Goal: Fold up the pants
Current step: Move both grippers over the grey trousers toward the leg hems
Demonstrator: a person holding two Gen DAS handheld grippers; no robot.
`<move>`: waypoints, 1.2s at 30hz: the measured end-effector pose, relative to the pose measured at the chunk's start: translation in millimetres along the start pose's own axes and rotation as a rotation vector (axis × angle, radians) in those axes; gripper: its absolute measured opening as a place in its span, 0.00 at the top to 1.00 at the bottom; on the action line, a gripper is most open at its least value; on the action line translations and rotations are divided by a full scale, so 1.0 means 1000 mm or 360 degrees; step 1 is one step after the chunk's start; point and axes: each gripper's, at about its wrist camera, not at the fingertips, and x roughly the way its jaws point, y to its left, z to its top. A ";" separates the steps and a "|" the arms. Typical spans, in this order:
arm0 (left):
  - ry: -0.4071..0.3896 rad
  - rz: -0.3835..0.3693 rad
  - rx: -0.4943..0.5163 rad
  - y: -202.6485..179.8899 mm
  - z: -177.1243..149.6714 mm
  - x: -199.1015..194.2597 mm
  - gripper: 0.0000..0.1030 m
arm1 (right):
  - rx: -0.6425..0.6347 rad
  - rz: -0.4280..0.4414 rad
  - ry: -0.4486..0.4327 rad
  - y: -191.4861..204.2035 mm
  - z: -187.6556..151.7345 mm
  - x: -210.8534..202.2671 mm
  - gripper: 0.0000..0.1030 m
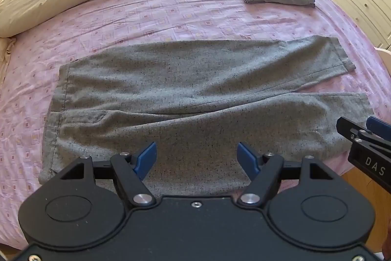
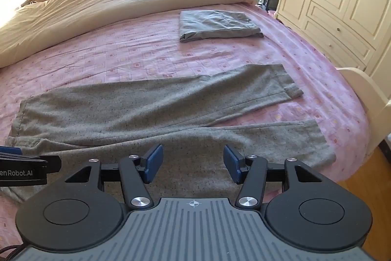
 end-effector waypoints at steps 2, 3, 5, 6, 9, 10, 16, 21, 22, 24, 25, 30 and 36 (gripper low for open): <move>0.0001 -0.0003 -0.0002 0.001 0.000 0.000 0.28 | 0.0002 0.0000 -0.0001 0.000 0.000 0.000 0.49; -0.0002 0.0005 0.0002 -0.001 0.000 -0.001 0.28 | 0.0003 0.0004 -0.0003 -0.001 0.000 0.000 0.49; 0.0003 0.0013 0.0006 0.000 0.000 0.000 0.28 | 0.0004 0.0003 -0.0003 0.001 0.000 0.000 0.49; 0.0004 0.0020 0.0010 0.000 0.000 0.000 0.28 | 0.0004 0.0002 -0.0004 0.001 0.000 0.000 0.49; -0.0003 0.0024 0.0017 0.001 -0.001 -0.001 0.28 | 0.0007 -0.0002 -0.0008 0.003 0.001 -0.001 0.49; -0.0009 0.0020 0.0011 -0.004 0.001 0.001 0.28 | 0.0009 -0.0002 -0.0009 0.003 0.001 -0.001 0.49; -0.0013 0.0006 0.0020 -0.007 0.004 0.003 0.28 | 0.0030 -0.0009 -0.0007 0.000 0.001 0.000 0.49; -0.0002 0.0008 0.0044 -0.005 0.007 0.003 0.28 | 0.0062 -0.0020 0.0002 -0.002 -0.001 0.003 0.49; 0.0002 0.0017 0.0053 -0.005 0.008 0.005 0.28 | 0.0071 -0.0023 0.0004 -0.002 -0.001 0.003 0.49; 0.0005 0.0010 0.0061 -0.006 0.008 0.007 0.28 | 0.0088 -0.0034 0.0010 -0.003 -0.003 0.005 0.49; 0.0007 0.0004 0.0063 -0.005 0.007 0.007 0.28 | 0.0097 -0.0039 0.0016 -0.004 -0.004 0.006 0.49; 0.0051 -0.0023 0.0087 -0.010 0.008 0.012 0.28 | 0.0146 -0.0080 0.0027 -0.009 -0.010 0.008 0.50; 0.0095 0.0005 0.0088 -0.020 0.010 0.018 0.28 | 0.0183 -0.0117 0.0077 -0.033 -0.010 0.021 0.59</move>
